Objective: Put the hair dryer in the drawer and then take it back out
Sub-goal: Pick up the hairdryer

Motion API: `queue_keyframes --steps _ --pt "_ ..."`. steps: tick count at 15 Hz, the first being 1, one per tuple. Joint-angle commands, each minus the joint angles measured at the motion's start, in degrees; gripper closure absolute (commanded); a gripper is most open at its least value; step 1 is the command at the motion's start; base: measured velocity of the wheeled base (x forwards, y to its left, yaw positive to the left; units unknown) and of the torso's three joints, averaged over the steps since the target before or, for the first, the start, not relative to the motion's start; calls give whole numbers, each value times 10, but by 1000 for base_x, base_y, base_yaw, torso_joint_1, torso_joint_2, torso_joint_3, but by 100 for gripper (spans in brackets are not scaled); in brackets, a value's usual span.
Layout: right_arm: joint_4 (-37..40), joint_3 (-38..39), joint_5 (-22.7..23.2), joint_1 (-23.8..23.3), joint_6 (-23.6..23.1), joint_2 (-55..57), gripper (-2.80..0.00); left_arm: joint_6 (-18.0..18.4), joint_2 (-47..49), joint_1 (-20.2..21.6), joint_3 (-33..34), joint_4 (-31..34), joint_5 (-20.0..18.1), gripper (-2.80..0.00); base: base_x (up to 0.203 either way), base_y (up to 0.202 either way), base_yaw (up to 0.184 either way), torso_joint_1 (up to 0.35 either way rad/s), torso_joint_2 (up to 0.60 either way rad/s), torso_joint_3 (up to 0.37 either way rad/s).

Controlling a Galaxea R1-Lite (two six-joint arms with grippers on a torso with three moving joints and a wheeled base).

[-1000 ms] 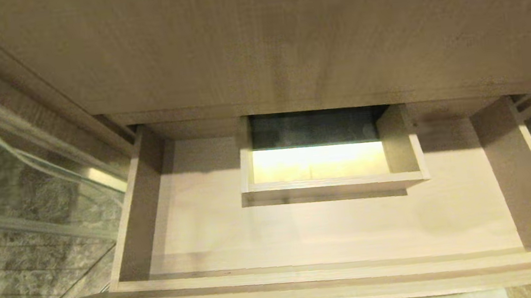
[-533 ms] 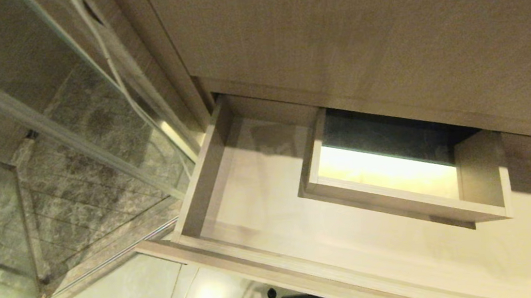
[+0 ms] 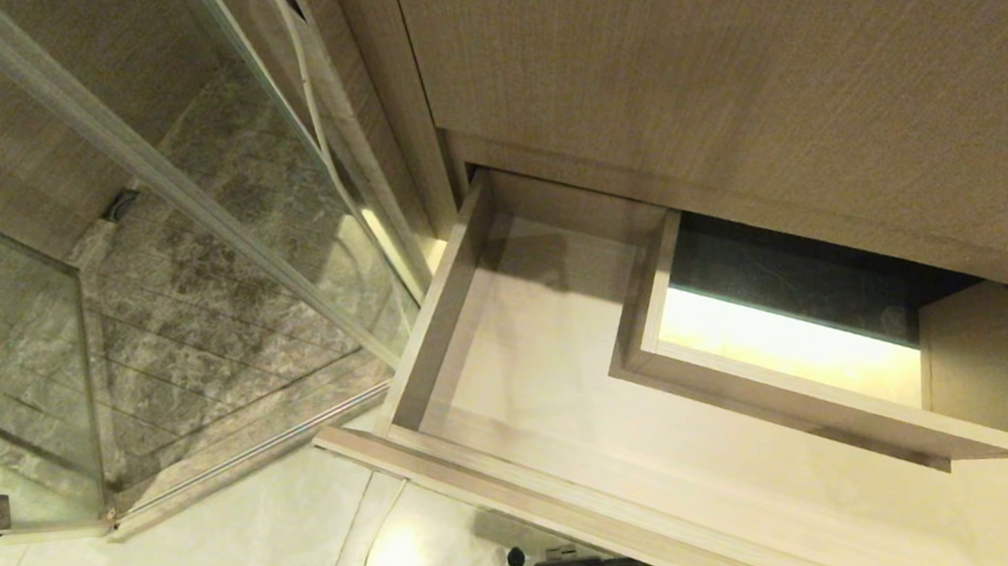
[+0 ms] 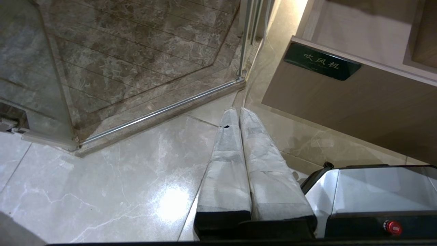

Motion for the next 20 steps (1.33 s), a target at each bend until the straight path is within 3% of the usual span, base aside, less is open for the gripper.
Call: queue_keyframes --steps 1,9,16,20 --pt "-1 23 1 0 -1 -22 0 0 0 0 1 0 0 0 0 0 0 0 0 0" --pt "-1 23 1 0 -2 -22 0 0 0 0 1 0 0 0 0 0 0 85 -146 -59" --pt "-1 23 1 0 -2 -22 0 0 0 0 1 0 0 0 1 -4 138 188 -473 -199" --pt "-1 23 1 0 1 -22 0 0 0 0 1 0 0 0 2 -6 99 200 -117 -56"
